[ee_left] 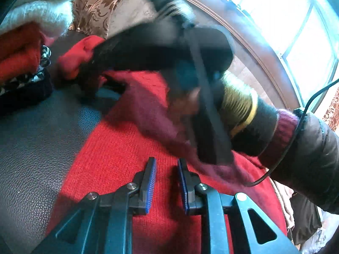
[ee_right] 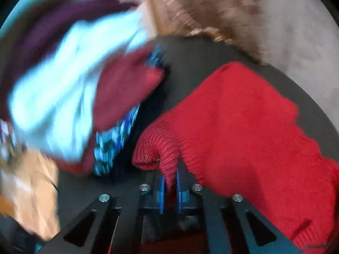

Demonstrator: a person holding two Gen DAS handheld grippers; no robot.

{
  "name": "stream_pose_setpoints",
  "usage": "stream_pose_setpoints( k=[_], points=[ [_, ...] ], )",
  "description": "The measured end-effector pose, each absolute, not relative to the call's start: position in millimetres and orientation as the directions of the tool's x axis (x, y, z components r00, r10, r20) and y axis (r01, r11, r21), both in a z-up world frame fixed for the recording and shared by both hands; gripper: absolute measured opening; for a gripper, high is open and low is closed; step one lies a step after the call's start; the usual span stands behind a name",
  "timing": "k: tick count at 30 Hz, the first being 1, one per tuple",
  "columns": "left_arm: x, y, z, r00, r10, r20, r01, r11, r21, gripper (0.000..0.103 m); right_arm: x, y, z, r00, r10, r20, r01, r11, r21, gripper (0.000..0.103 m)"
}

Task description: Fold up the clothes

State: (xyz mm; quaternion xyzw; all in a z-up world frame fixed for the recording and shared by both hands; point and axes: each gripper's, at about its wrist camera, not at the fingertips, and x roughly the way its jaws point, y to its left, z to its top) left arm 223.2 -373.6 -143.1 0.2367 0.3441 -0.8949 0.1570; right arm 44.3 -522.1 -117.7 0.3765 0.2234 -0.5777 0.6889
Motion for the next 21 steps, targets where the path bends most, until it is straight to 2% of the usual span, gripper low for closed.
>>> stream_pose_setpoints(
  k=[3,6,8,9,11,14,21],
  points=[
    [223.0,-372.9,-145.3,-0.838,-0.12,-0.533,0.446,-0.714,-0.54,0.02,3.6,-499.5,-65.5,0.298,-0.768,-0.567,0.887,0.003,0.461,0.009],
    [222.0,-371.9,-147.0,-0.833,-0.124,-0.539,0.452,-0.714,-0.534,0.02,-41.9,-448.0,-9.1,0.305,-0.9,-0.312,0.769,0.039,0.639,0.009],
    [221.1,-372.4,-147.8,-0.826,-0.122,-0.55,0.461,-0.708,-0.535,0.02,-64.0,-408.5,13.1,0.271,-0.942,-0.197,0.707,0.056,0.705,0.009],
    [220.2,-374.1,-147.7,-0.82,-0.115,-0.56,0.468,-0.698,-0.542,0.02,-72.0,-392.6,15.6,0.249,-0.953,-0.173,0.692,0.05,0.72,0.009],
    [216.3,-386.6,-142.9,-0.807,-0.088,-0.584,0.486,-0.661,-0.572,0.024,-90.7,-350.9,12.7,0.179,-0.973,-0.148,0.658,0.007,0.753,0.009],
    [214.8,-389.2,-133.2,-0.82,-0.052,-0.57,0.467,-0.635,-0.615,0.026,-112.4,-300.1,-14.8,0.08,-0.983,-0.164,0.598,-0.085,0.797,0.01],
    [174.4,-405.3,-125.2,-0.86,0.032,-0.509,0.408,-0.554,-0.726,0.032,-151.8,-179.8,-103.3,-0.115,-0.948,-0.296,0.424,-0.316,0.849,0.011]
  ],
)
